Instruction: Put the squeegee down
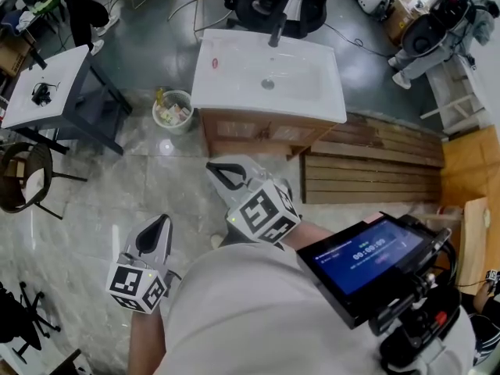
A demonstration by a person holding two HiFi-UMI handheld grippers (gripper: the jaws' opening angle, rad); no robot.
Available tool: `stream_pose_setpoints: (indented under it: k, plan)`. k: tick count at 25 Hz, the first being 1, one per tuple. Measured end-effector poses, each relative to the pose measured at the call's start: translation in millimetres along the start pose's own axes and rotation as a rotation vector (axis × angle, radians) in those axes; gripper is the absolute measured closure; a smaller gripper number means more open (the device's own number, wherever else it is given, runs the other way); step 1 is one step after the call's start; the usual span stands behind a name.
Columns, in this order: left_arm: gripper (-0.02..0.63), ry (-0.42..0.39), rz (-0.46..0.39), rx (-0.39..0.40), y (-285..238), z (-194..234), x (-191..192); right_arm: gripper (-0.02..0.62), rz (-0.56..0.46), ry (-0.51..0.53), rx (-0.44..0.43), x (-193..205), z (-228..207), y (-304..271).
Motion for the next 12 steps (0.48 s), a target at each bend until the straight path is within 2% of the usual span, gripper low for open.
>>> stream_pose_setpoints:
  k: [12]
  plan:
    - [0.601, -0.012, -0.007, 0.015, -10.3, 5.0, -3.7, 0.594, -0.019, -0.007, 0.013, -1.7, -3.8, 0.4]
Point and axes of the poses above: the fingertips, and each gripper's own axes: y backward along the fingers, z to its left, x out of its underside, the point moved 10 cm from there along y, backward along the fingers, and after that the axes turned 4 degrees about -y, right-handed, at the moved point
